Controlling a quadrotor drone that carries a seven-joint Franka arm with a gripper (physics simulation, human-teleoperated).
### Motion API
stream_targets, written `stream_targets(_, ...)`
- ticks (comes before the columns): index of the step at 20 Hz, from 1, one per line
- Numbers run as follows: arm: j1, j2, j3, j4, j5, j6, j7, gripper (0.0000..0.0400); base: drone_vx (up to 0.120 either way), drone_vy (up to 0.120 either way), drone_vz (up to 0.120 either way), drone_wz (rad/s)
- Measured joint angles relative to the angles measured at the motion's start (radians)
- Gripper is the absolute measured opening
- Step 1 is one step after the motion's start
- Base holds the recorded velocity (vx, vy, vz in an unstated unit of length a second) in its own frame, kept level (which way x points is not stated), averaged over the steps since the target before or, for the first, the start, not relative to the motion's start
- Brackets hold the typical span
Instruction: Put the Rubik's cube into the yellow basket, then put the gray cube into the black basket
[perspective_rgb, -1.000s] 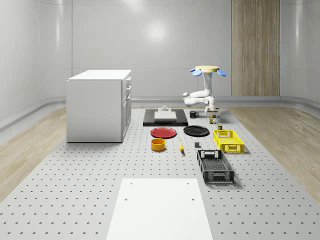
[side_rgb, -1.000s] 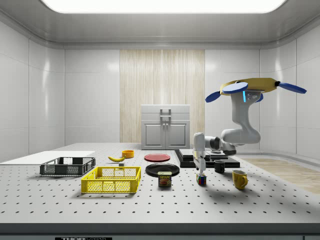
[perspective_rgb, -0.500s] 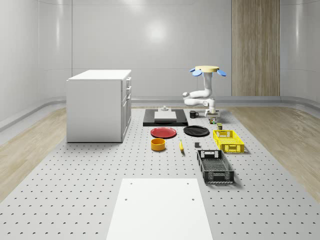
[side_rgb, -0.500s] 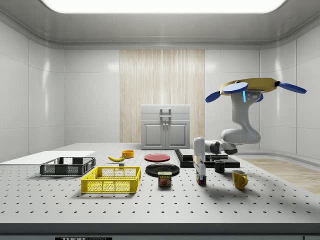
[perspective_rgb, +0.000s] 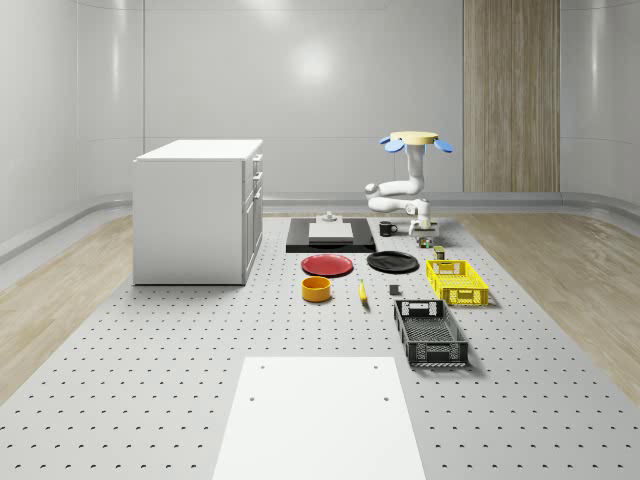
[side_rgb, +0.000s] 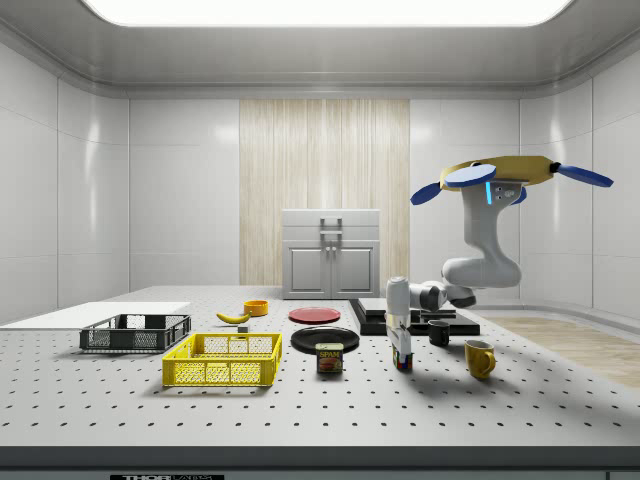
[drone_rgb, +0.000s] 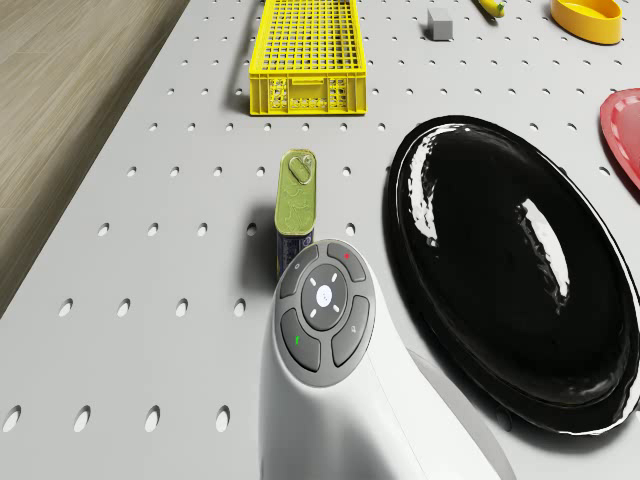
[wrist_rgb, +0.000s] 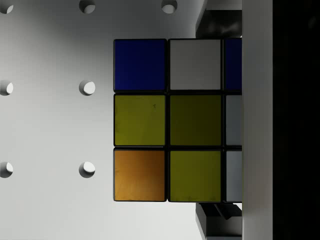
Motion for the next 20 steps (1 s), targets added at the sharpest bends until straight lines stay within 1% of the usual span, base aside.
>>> stream_targets(11, 0.012, -0.026, -0.007, -0.012, 0.001, 0.022, 0.0, 0.04, 0.0, 0.0, 0.0, 0.0)
stream_targets(12, 0.013, -0.027, -0.007, -0.012, 0.001, 0.023, 0.0, 0.0394, 0.0, 0.0, 0.0, 0.0)
stream_targets(15, 0.012, -0.032, -0.007, -0.013, 0.003, 0.027, 0.001, 0.0358, 0.0, 0.0, 0.0, 0.0)
stream_targets(20, 0.011, -0.038, -0.006, -0.013, 0.005, 0.033, 0.003, 0.0334, 0.0, 0.0, 0.0, 0.0)
